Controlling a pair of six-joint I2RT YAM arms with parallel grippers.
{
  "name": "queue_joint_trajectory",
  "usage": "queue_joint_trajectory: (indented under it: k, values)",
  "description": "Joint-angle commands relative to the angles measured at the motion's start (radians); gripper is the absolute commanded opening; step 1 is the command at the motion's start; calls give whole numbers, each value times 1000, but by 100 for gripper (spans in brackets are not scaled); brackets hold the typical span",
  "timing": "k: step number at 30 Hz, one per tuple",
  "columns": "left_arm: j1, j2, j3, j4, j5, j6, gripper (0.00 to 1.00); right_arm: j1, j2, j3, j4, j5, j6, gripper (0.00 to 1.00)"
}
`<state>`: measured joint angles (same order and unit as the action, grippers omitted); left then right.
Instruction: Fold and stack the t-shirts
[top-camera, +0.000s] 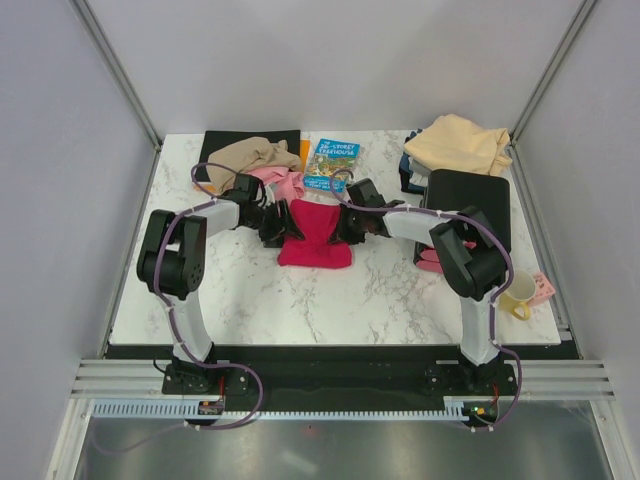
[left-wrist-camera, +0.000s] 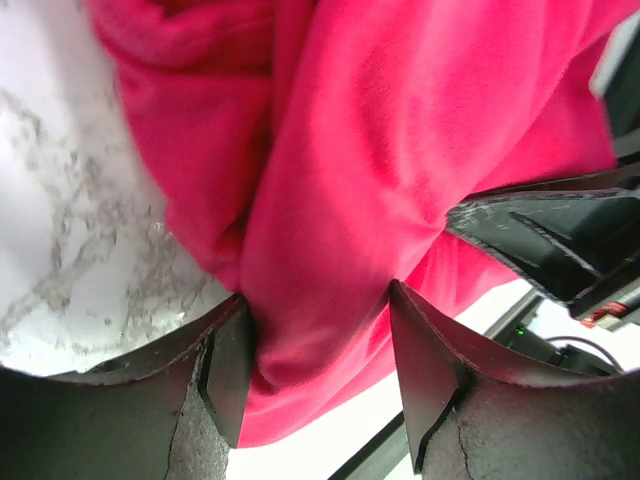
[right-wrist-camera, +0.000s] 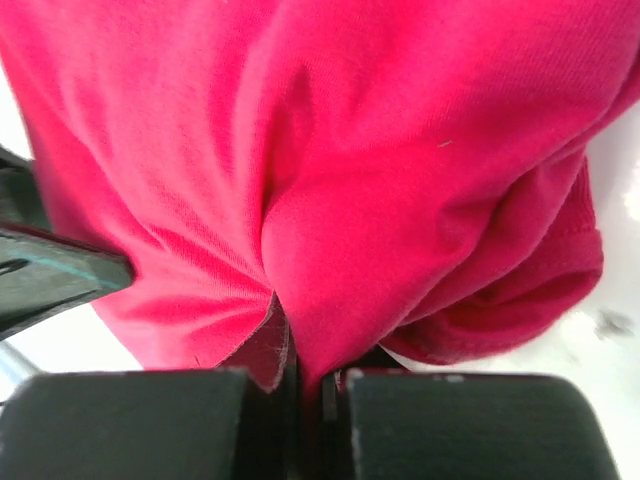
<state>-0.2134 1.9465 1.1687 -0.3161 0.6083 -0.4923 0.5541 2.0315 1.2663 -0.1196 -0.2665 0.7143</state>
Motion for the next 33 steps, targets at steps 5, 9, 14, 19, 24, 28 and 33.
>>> queue_joint_trajectory:
  k: [5,9,14,19,24,28,33]
  values:
    - [-14,-86,-56,-147,-215,52,64,7,-56,194,-390,237,-246,0]
    - [-14,-144,-83,-176,-271,41,64,7,-67,252,-457,305,-306,0]
    - [-14,-233,-127,-190,-349,29,64,6,-102,304,-485,387,-381,0]
    - [-14,-247,-130,-216,-369,46,63,-45,-136,350,-506,412,-449,0]
    - [-14,-245,-135,-222,-367,44,63,-94,-122,418,-525,417,-533,0]
    - [-14,-244,-132,-228,-364,43,63,-125,-93,505,-545,415,-575,0]
    - [-14,-250,-132,-245,-372,49,62,-157,-36,614,-549,391,-645,0]
